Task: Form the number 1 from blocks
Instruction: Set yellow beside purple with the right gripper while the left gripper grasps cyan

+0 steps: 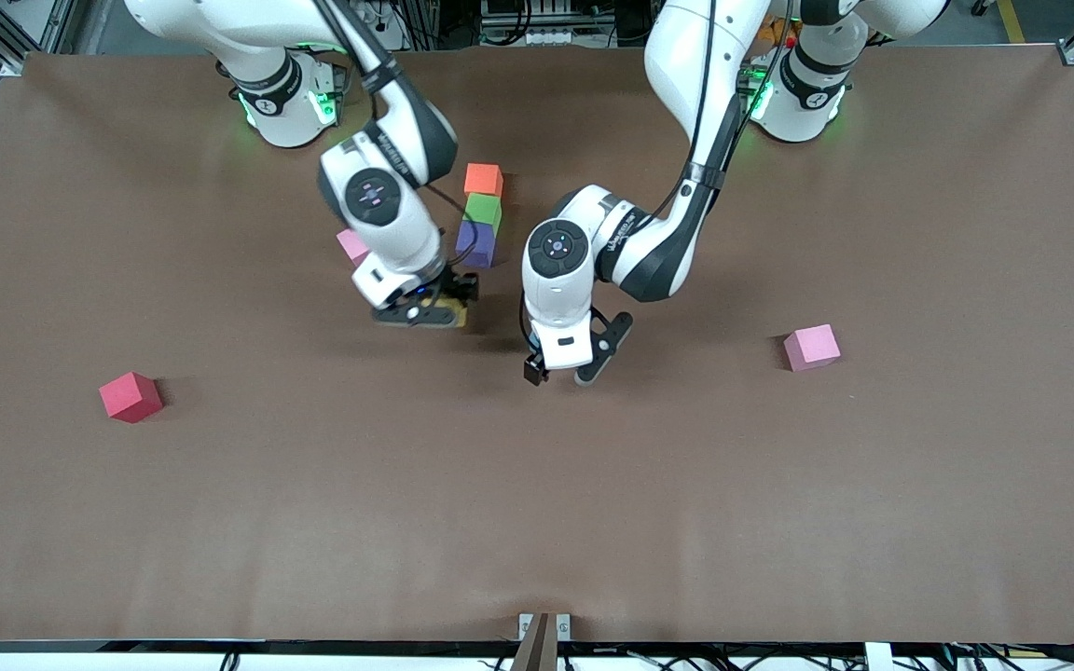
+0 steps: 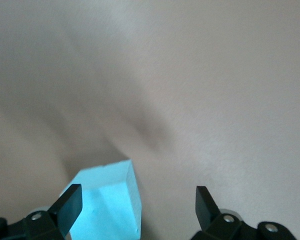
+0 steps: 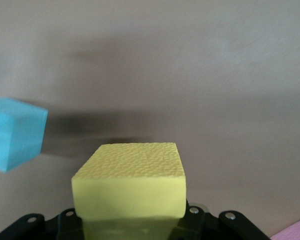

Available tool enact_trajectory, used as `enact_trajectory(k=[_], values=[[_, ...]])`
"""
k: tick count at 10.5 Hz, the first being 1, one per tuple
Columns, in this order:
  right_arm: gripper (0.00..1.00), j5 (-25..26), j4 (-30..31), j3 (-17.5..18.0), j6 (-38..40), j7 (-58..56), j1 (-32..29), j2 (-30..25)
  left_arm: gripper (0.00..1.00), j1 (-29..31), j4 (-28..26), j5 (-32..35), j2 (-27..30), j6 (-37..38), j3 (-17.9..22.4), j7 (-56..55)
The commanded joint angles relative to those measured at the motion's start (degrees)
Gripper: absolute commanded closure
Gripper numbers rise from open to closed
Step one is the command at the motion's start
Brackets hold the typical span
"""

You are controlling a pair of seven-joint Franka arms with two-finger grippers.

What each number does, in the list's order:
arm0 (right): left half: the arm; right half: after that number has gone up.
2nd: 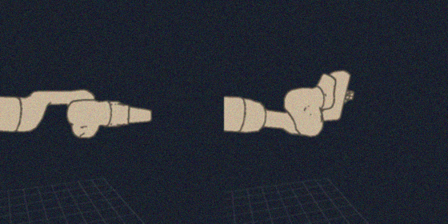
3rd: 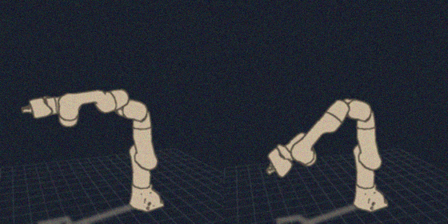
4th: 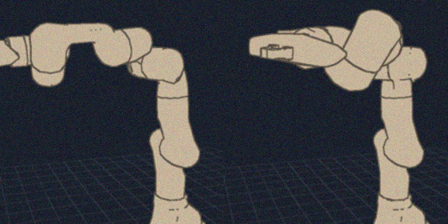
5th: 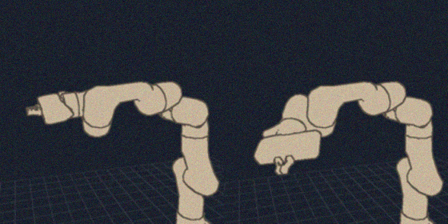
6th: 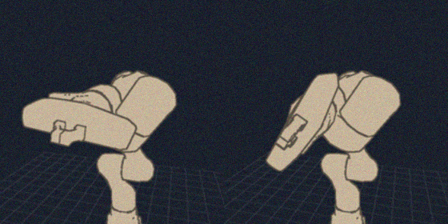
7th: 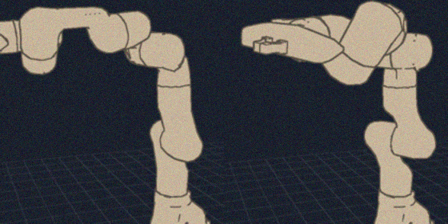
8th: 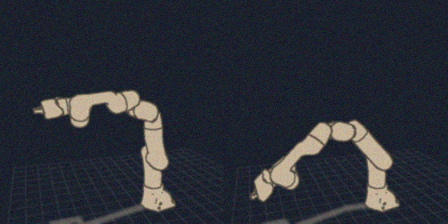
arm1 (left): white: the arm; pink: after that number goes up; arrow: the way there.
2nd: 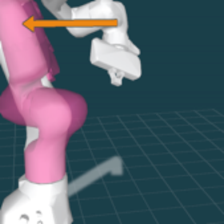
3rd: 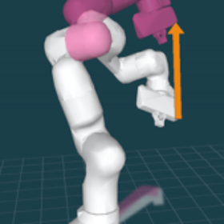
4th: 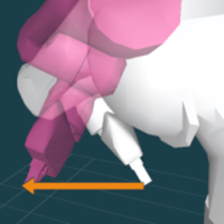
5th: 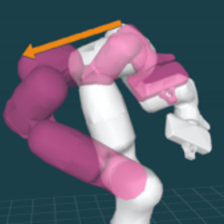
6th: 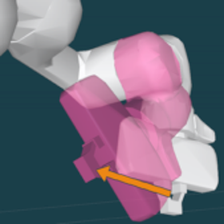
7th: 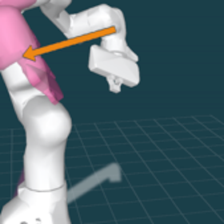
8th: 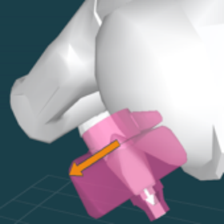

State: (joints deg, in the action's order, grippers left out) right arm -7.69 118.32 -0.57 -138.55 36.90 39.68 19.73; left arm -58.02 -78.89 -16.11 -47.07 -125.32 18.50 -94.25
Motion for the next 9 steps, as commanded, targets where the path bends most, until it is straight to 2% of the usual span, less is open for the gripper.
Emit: enact_trajectory(k=[1,3,9], values=[[0.43,0.6,1.7,-0.4,-3.6,2.1,2.3,1.6,0.00,-0.7,-1.7,-2.2,0.1,0.8,-0.7,-4.6],[0.43,0.7,5.2,-0.1,-7.7,2.1,2.8,1.6,0.00,-0.7,-3.0,-2.2,0.2,0.8,-0.8,-5.1],[0.43,0.7,7.5,0.7,-8.1,2.2,4.9,2.9,0.00,-0.6,-2.8,-2.3,-1.7,0.2,-1.5,-6.2]])
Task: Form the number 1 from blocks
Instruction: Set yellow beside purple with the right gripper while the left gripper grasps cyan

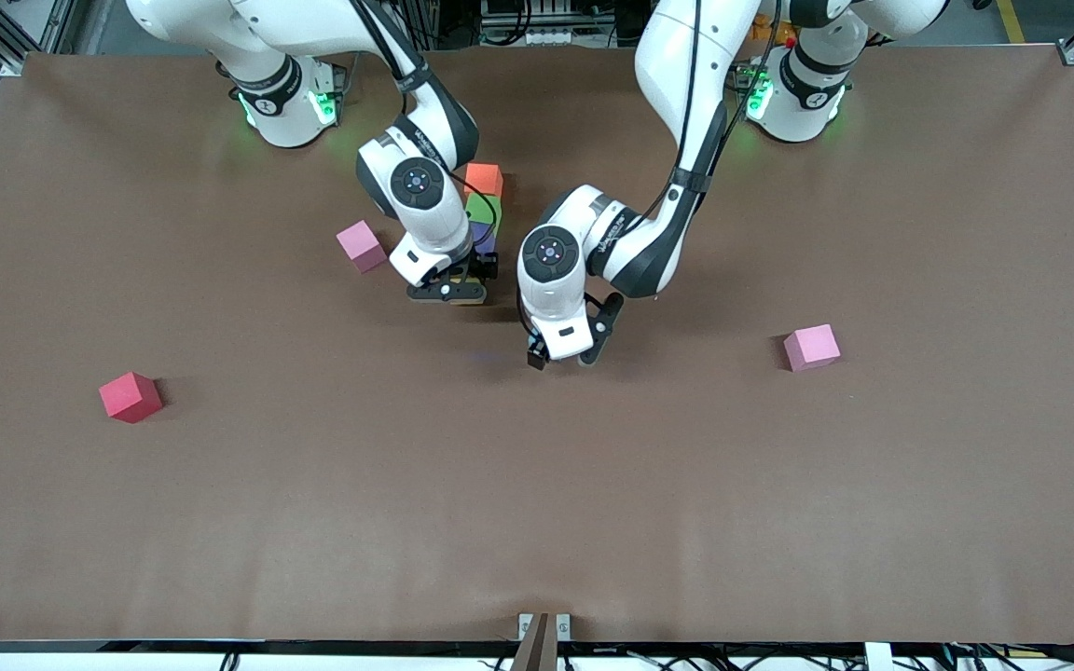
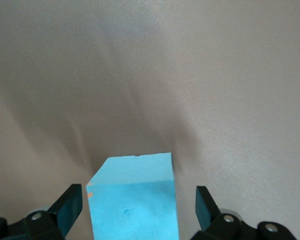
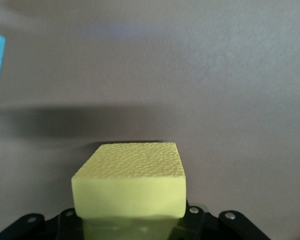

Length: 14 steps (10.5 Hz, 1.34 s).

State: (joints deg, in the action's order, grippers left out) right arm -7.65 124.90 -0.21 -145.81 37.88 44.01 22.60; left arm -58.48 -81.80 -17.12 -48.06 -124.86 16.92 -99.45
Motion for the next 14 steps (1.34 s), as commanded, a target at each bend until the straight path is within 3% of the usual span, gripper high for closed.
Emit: enact_trajectory(k=[1,3,4,5,6,7,9,14], values=[[0.43,0.6,1.0,0.5,-0.8,1.2,0.6,0.0,0.00,-0.1,0.2,-1.2,-1.0,-0.4,0.0,-0.9],[0.43,0.6,0.9,0.5,-0.8,1.3,1.5,0.3,0.00,-0.1,0.2,-1.1,-1.9,-0.4,0.0,-0.5],[0.42,0.6,0.9,0.6,-0.8,1.4,2.0,0.3,0.29,-0.1,0.2,-1.1,-2.2,-0.4,0.0,-0.5],[0.40,0.6,0.9,0.6,-0.8,1.9,2.0,0.3,0.65,-0.1,0.2,-1.1,-2.5,-0.4,0.0,-0.5],[0.13,0.6,0.9,0.6,-0.3,2.0,2.1,0.3,1.00,-0.1,0.2,-1.2,-2.4,-0.4,0.0,-0.3],[0.00,0.5,0.8,0.6,0.0,2.0,2.1,0.1,1.00,0.0,0.2,-1.5,-2.0,-0.5,-0.1,-0.3],[0.00,0.5,0.7,0.6,0.3,2.0,0.7,-1.5,1.00,0.2,0.6,-2.0,-1.4,-0.4,0.0,3.0],[0.00,0.6,0.6,0.6,14.1,-7.4,-8.5,-13.8,1.00,2.1,2.0,-1.3,-0.2,-0.4,0.0,25.9]])
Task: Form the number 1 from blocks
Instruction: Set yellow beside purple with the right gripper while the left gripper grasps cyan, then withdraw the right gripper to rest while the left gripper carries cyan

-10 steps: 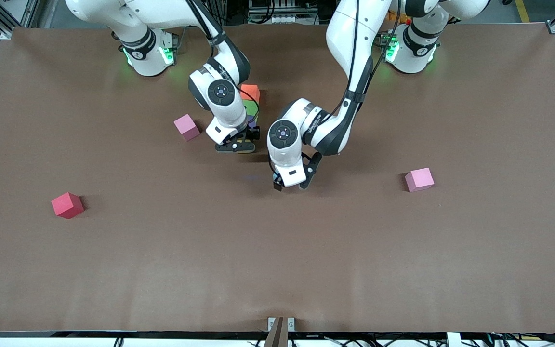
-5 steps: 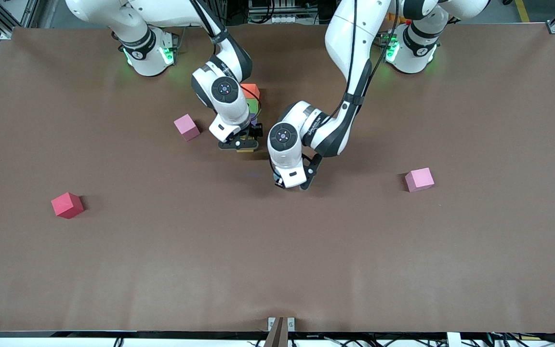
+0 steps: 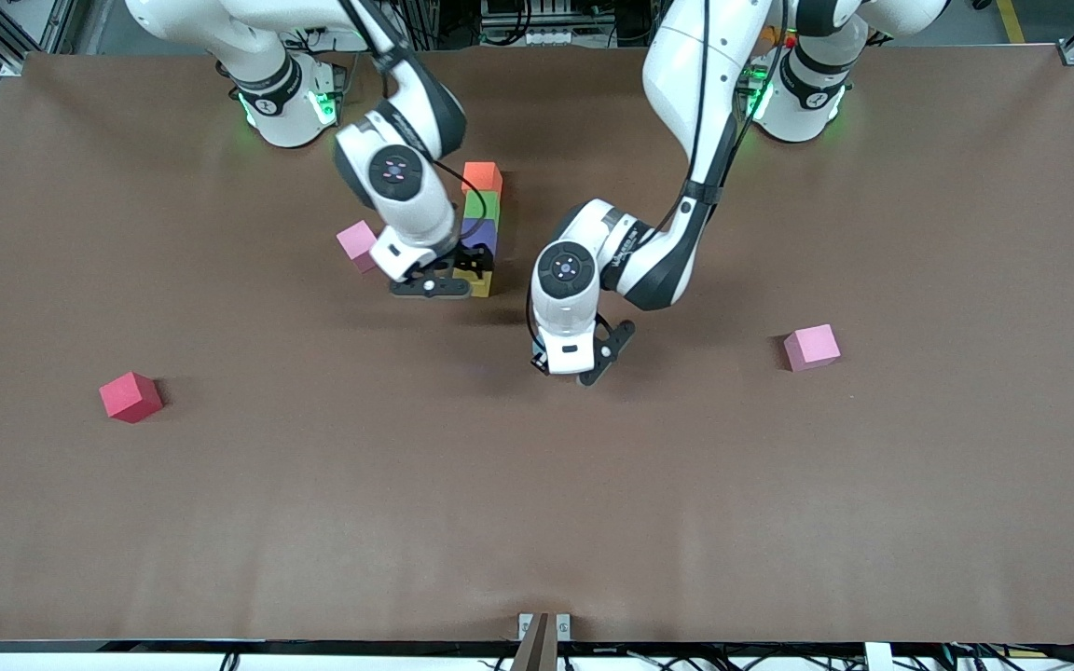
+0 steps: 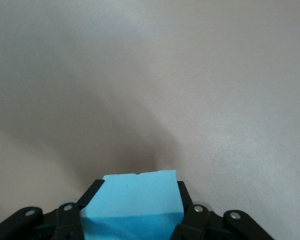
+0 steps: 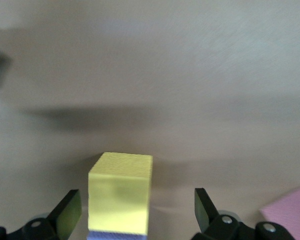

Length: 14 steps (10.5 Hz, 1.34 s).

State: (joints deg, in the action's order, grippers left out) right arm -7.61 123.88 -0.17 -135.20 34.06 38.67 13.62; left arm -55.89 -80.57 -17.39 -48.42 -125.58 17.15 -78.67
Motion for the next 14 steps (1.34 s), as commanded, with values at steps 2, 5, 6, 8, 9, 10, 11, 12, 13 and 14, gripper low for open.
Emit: enact_trajectory(k=[2,5,6,8,9,10,11,12,13,14], values=[[0.00,0.6,0.9,0.4,5.5,-7.9,-9.5,-5.9,1.00,-1.1,1.5,-0.9,0.1,0.3,-1.5,13.6],[0.00,4.6,-8.5,0.3,12.2,-13.6,-19.3,-5.2,1.00,-1.7,6.8,-0.9,-2.0,-0.5,-4.5,20.9],[0.00,8.8,-13.9,0.3,20.3,-17.5,-20.7,-4.1,1.00,-1.9,8.9,-0.9,-3.2,-0.5,-4.8,21.2],[0.00,16.5,-22.9,-0.4,32.7,-24.7,-22.7,-2.9,1.00,-3.1,10.8,-0.9,-3.9,-0.5,-4.8,22.2],[0.00,16.7,-25.9,-0.5,34.9,-29.6,-24.2,-3.0,1.00,-3.1,11.0,-0.9,-4.6,-0.5,-5.0,22.3],[0.00,16.8,-28.9,-2.3,37.4,-31.8,-24.4,-3.0,1.00,-3.6,11.9,-0.8,-5.5,-0.5,-5.0,22.5],[0.00,16.1,-31.8,-3.9,38.7,-31.6,-24.6,-3.2,1.00,-3.9,12.8,-0.9,-6.7,-0.5,-4.9,22.4],[0.00,15.3,-33.2,-4.1,38.6,-30.3,-26.2,-4.0,1.00,-4.0,13.3,-0.9,-6.9,-0.5,-4.9,22.4],[0.00,13.1,-33.7,-4.1,38.3,-28.0,-27.3,-5.4,1.00,-4.1,13.5,-0.9,-7.3,-0.9,-5.0,22.5],[0.00,11.0,-33.8,-4.4,38.3,-24.5,-28.5,-6.7,1.00,-4.7,14.1,-0.8,-8.2,-2.0,-4.9,22.4]])
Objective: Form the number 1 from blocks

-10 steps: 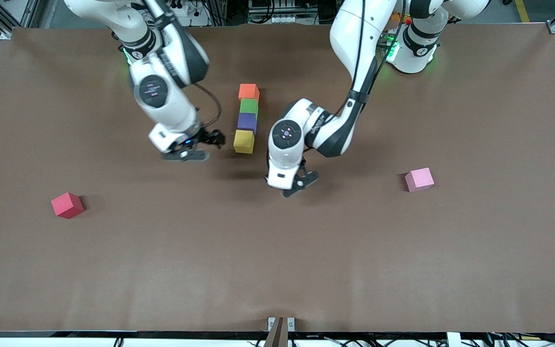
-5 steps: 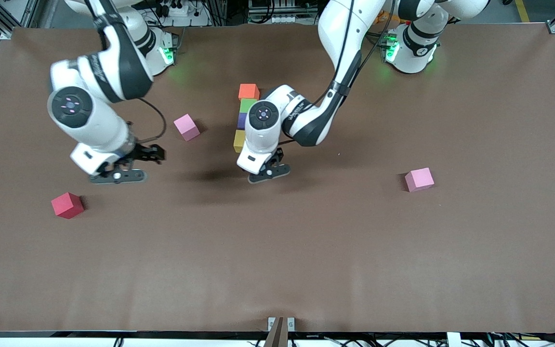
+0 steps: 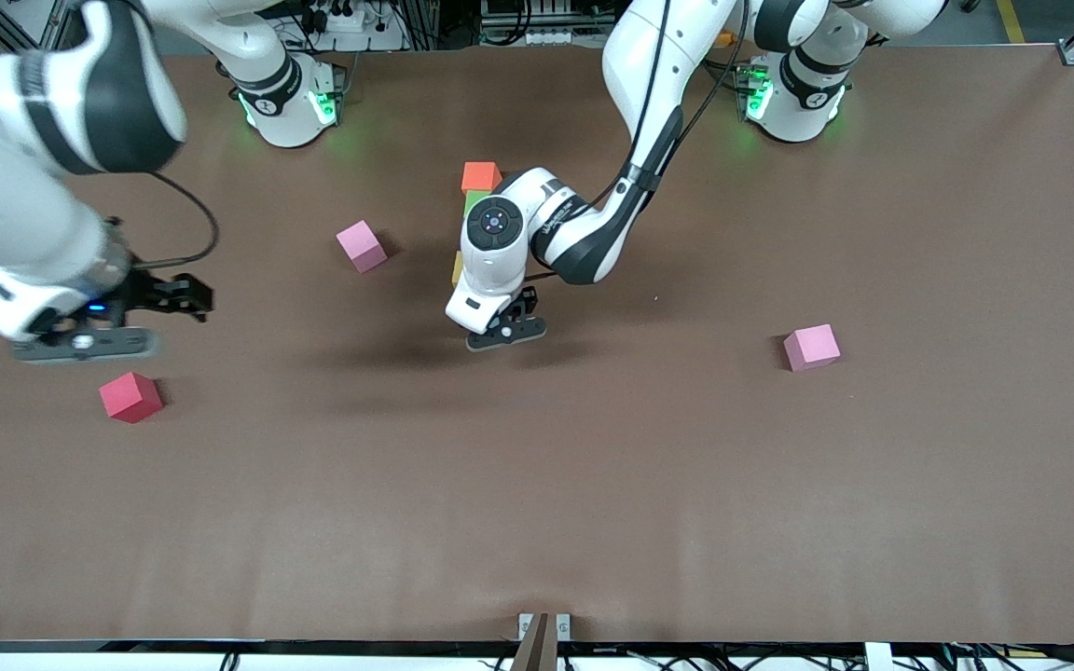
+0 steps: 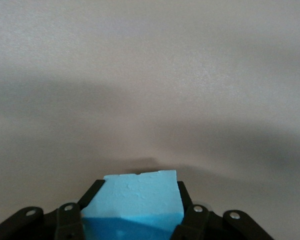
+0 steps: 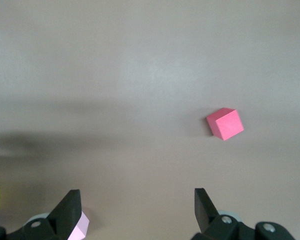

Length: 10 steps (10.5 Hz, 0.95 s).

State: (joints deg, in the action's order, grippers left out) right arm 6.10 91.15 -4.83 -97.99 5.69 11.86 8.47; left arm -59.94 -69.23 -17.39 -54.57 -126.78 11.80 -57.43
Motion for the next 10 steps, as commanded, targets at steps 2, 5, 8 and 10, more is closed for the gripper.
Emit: enact_trajectory(k=[2,5,8,10], values=[[0.00,-3.5,-1.1,-0.6,1.0,9.8,-2.7,-3.1,1.00,-1.7,2.9,-0.8,-2.7,-2.1,0.7,1.0],[0.00,-6.5,-5.0,-1.3,5.0,9.8,-5.5,-3.5,1.00,-3.2,2.8,-0.8,-2.9,-2.2,0.9,0.8],[0.00,-6.9,-7.0,-1.5,8.7,9.7,-6.1,-5.5,1.00,-4.0,2.8,-0.8,-3.5,-2.8,1.1,0.6],[0.00,-6.9,-7.2,-1.5,9.0,8.6,-6.4,-5.3,1.00,-4.0,2.7,-0.8,-3.8,-3.0,1.3,0.6]])
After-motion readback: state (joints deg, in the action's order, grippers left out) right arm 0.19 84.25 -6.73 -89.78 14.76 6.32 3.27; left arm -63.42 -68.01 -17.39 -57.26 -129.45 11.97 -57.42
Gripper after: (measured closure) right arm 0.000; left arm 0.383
